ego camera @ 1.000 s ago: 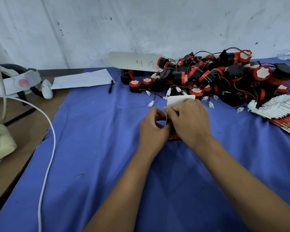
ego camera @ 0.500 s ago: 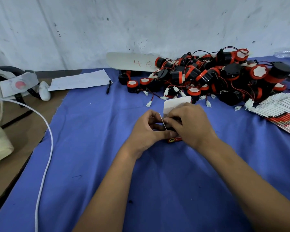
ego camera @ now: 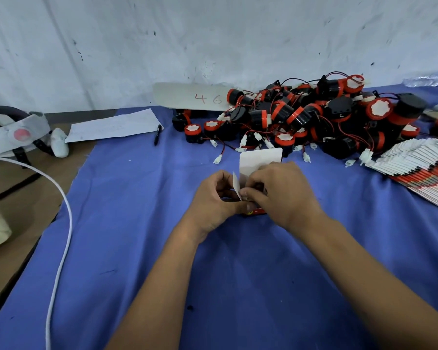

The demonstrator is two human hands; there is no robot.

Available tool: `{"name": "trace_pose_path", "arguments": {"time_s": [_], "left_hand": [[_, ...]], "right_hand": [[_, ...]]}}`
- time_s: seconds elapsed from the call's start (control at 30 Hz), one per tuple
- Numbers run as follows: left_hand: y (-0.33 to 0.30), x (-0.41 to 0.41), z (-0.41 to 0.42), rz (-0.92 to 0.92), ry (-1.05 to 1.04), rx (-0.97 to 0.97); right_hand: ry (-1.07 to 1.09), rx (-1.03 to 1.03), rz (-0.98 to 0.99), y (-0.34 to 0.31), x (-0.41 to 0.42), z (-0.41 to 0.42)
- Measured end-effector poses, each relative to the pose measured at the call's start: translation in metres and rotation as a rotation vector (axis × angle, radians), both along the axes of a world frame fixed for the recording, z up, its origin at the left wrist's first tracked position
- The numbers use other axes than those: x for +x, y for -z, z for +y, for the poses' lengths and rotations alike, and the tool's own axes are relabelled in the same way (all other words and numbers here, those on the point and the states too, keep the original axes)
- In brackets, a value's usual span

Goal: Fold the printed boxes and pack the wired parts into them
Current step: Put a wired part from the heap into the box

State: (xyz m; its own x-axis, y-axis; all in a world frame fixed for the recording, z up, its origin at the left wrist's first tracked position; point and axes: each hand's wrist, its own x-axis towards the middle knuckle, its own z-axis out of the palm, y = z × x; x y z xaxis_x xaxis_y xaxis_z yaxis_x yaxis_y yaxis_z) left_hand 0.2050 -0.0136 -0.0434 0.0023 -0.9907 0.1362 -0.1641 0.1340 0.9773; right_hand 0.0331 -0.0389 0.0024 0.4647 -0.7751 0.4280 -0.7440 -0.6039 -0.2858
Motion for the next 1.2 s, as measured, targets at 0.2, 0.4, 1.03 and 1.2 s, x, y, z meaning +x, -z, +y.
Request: {"name": "trace_pose_path", "arguments": {"time_s": [0.2,0.4,1.03,1.2], "left_hand": [[0.002,0.001,-0.003,-0.003,-0.025,0.006],[0.003,0.001,-0.004,-0.025,-0.031,0.013],[0.001,0.0,-0.003,-0.031,-0.011,0.003],[0.0,0.003,-0.001,-0.016,-0.02,-0.026]], "right_hand": [[-0.084,0.067,0.135,-0.005,-0.007,-0.001],[-0.007,0.138,-0.016,-0.015,-0.004,0.003],[-0.156,0.156,0.262,-0.022,-0.009,-0.009],[-0.027,-0.192,-0.388,0.008,-0.028,0.0]]}}
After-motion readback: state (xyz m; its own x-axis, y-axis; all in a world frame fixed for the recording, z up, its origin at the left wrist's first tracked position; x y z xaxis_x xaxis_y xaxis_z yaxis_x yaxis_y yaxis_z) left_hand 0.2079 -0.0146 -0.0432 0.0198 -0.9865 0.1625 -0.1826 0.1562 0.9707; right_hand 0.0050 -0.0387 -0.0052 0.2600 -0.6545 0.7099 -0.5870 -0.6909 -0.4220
